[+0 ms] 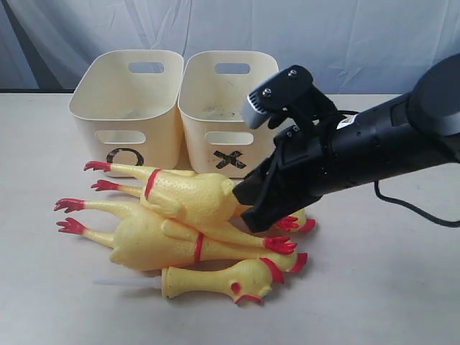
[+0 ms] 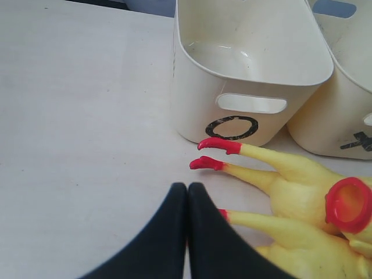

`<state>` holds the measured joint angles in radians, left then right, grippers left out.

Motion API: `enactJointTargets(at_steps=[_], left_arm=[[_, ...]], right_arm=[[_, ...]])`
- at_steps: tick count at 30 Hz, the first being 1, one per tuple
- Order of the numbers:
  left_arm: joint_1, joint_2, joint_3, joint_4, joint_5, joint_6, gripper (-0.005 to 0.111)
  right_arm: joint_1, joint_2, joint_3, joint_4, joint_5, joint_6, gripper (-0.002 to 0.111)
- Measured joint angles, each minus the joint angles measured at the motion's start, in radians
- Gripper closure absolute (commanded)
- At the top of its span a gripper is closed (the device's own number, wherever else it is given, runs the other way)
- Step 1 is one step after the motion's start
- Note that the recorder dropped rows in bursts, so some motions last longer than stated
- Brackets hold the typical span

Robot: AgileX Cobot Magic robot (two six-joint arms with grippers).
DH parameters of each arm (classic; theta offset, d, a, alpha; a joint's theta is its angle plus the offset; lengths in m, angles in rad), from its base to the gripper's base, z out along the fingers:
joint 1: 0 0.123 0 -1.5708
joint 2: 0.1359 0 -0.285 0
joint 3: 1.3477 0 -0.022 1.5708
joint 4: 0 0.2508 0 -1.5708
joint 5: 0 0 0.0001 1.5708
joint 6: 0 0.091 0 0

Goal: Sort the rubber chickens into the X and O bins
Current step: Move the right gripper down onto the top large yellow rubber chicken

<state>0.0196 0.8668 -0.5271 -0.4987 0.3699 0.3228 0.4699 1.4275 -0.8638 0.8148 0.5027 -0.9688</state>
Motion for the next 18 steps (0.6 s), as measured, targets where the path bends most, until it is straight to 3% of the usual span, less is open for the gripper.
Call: enactJointTargets(at_steps=[3, 5, 18], left_arm=[[0.000, 0.000, 0.000, 0.000, 0.000, 0.000, 0.107], [0.000, 0.000, 0.000, 0.000, 0.000, 0.000, 0.107], [0.000, 0.000, 0.000, 0.000, 0.012, 0.000, 0.107]], right_arm=[[0.019, 0.027, -0.019, 0.000, -0.032, 0.000, 0.027], [0.030, 0.043, -0.028, 0.000, -0.067, -0.002, 0.019], [0.078, 0.191, -0.074, 0.001, -0.232, -0.002, 0.018]])
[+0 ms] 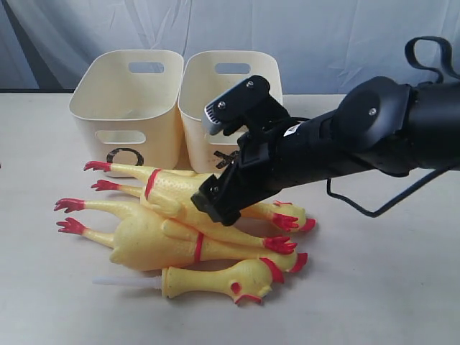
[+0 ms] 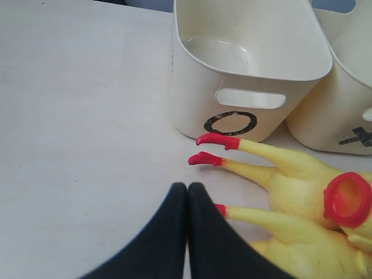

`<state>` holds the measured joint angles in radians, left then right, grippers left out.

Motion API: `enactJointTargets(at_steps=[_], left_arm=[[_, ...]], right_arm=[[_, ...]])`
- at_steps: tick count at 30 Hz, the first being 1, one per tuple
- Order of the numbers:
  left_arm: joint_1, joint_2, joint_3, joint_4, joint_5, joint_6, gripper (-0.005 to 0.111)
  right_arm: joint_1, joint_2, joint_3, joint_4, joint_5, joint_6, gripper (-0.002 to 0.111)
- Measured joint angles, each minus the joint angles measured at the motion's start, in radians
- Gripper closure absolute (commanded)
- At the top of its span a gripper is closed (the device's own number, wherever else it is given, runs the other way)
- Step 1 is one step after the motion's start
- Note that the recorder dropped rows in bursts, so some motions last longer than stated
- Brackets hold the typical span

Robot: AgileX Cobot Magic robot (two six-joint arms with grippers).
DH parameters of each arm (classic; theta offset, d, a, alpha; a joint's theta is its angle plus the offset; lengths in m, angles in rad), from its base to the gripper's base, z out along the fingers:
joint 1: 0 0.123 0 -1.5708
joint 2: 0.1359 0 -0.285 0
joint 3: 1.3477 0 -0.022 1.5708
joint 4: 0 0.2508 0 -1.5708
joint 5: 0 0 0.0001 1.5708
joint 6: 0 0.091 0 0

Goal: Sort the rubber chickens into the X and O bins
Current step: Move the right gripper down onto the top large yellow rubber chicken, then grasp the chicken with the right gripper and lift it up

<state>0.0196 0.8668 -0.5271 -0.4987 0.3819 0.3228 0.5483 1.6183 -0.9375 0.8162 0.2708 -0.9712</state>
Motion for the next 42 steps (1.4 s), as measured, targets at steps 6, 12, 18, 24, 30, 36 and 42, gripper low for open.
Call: enactJointTargets(at_steps=[6, 12, 18, 24, 30, 36, 42], left_arm=[[0.000, 0.000, 0.000, 0.006, 0.002, 0.000, 0.107], [0.000, 0.000, 0.000, 0.008, 0.002, 0.000, 0.107], [0.000, 0.000, 0.000, 0.008, 0.003, 0.000, 0.107], [0.000, 0.000, 0.000, 0.015, 0.003, 0.000, 0.107], [0.000, 0.000, 0.000, 0.017, 0.003, 0.000, 0.107], [0.000, 0.000, 0.000, 0.017, 0.003, 0.000, 0.107], [0.000, 0.000, 0.000, 0.022, 0.004, 0.000, 0.107]], right_arm=[[0.000, 0.057, -0.016, 0.000, -0.008, -0.002, 0.018], [0.000, 0.117, -0.061, 0.003, 0.022, -0.002, 0.018], [0.000, 0.158, -0.076, 0.011, 0.036, -0.002, 0.018], [0.000, 0.166, -0.076, 0.022, 0.044, -0.002, 0.018], [0.000, 0.170, -0.077, 0.024, 0.052, -0.002, 0.047], [0.000, 0.170, -0.077, 0.029, 0.059, -0.002, 0.093], [0.000, 0.170, -0.078, 0.029, 0.079, -0.002, 0.109]])
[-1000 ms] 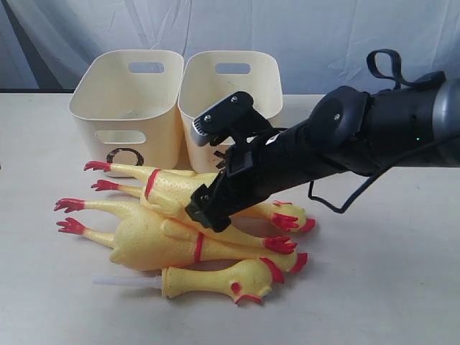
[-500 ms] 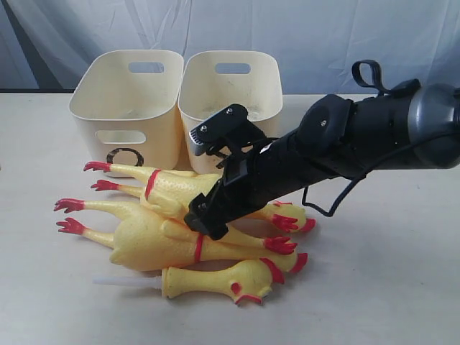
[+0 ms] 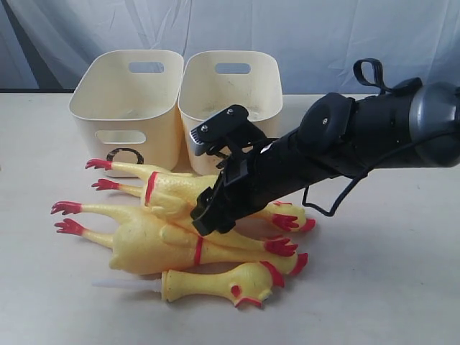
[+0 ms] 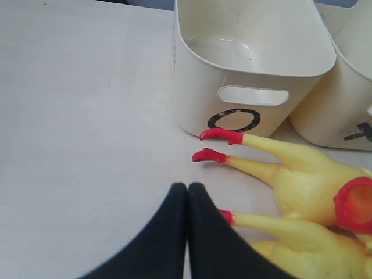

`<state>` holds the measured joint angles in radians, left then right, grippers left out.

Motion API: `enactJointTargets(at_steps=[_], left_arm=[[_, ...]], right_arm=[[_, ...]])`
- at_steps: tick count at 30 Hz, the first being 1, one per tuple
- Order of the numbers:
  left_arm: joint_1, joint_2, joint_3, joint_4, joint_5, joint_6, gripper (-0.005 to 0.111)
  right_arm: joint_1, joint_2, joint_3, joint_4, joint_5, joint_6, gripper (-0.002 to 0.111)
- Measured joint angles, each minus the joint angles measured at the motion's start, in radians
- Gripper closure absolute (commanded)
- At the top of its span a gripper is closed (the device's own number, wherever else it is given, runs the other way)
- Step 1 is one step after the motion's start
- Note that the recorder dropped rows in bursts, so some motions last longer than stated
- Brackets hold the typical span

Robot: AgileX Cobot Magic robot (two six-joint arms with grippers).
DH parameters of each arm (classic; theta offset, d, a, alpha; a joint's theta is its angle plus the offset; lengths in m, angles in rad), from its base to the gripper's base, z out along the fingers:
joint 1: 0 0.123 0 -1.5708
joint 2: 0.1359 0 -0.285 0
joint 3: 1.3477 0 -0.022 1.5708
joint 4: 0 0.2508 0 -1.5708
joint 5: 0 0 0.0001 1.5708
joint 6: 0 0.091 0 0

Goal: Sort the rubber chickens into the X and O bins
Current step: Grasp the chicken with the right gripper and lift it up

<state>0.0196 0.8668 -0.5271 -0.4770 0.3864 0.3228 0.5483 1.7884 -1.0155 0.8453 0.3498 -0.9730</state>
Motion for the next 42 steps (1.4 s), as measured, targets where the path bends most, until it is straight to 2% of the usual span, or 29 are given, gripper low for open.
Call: enactJointTargets(at_steps=[13, 18, 23, 32, 37, 42], left_arm=[[0.000, 0.000, 0.000, 0.002, 0.000, 0.000, 0.107], [0.000, 0.000, 0.000, 0.002, 0.000, 0.000, 0.107], [0.000, 0.000, 0.000, 0.002, 0.000, 0.000, 0.107], [0.000, 0.000, 0.000, 0.002, 0.000, 0.000, 0.107], [0.000, 0.000, 0.000, 0.002, 0.000, 0.000, 0.107], [0.000, 0.000, 0.000, 0.002, 0.000, 0.000, 0.107]], right_arm=[[0.002, -0.090, 0.000, -0.002, 0.033, 0.000, 0.109], [0.002, -0.164, 0.000, -0.002, -0.006, 0.000, 0.109], [0.002, -0.223, 0.000, 0.050, -0.158, 0.000, 0.109], [0.002, -0.250, 0.000, 0.282, -0.541, 0.006, 0.109], [0.002, -0.250, 0.000, 0.298, -0.662, 0.069, 0.109], [0.002, -0.250, 0.000, 0.248, -0.761, 0.219, 0.109]])
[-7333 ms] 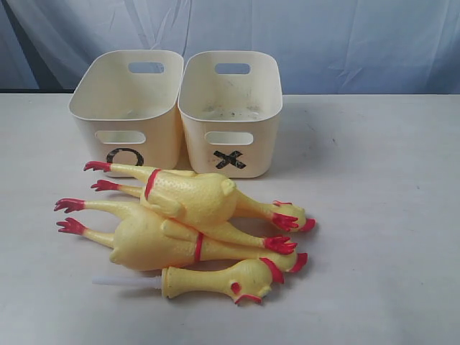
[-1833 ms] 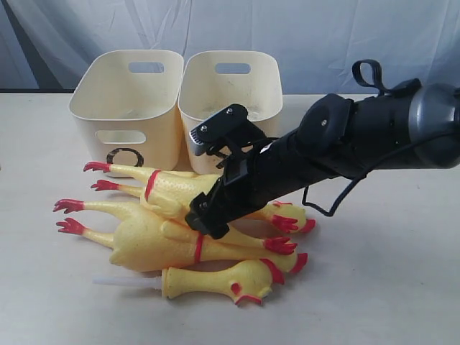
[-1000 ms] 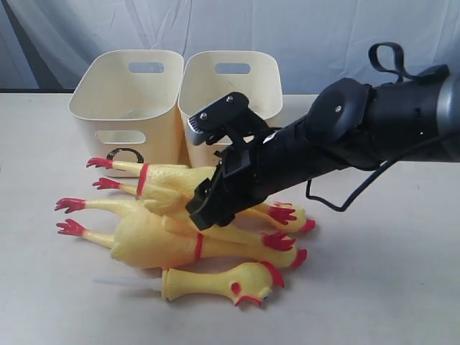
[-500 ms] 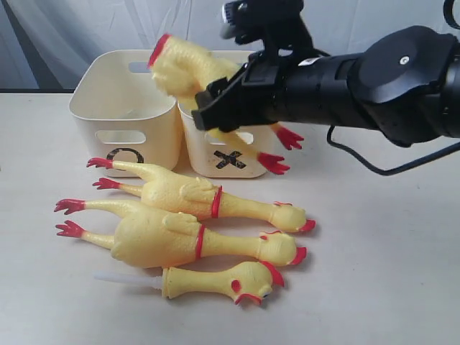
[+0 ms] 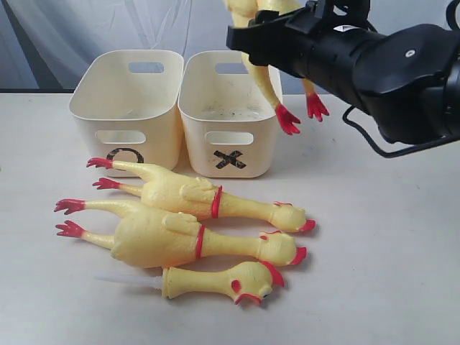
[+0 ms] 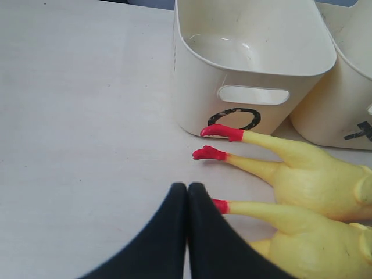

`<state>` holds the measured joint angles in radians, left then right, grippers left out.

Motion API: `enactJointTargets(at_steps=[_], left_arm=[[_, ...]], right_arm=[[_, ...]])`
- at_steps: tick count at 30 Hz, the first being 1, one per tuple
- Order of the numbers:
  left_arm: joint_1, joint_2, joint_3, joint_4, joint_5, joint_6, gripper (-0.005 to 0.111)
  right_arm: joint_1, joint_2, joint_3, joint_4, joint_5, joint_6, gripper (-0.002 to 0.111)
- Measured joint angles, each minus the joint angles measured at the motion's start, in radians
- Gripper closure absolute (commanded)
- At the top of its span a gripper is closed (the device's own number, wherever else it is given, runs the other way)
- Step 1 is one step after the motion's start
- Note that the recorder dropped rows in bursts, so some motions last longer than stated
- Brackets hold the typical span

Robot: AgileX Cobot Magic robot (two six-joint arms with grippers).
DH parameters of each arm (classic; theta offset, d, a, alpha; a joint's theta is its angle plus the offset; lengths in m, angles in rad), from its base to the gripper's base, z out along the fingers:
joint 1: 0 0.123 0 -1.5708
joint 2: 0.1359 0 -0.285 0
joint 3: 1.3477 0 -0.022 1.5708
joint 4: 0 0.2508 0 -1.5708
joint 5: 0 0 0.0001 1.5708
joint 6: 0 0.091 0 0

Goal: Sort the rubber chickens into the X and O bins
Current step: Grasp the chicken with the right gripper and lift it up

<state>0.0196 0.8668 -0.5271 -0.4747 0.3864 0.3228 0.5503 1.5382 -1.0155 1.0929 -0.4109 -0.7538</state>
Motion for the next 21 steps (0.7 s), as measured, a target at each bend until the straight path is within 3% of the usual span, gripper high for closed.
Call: enactJointTargets(at_steps=[10, 21], left_arm=[[0.000, 0.000, 0.000, 0.000, 0.000, 0.000, 0.107], [0.000, 0.000, 0.000, 0.000, 0.000, 0.000, 0.107]], right_arm=[[0.000, 0.063, 0.000, -0.451, -0.151, 0.385, 0.109], [0.000, 0.196, 0.000, -0.583, -0.359, 0.531, 0.109]])
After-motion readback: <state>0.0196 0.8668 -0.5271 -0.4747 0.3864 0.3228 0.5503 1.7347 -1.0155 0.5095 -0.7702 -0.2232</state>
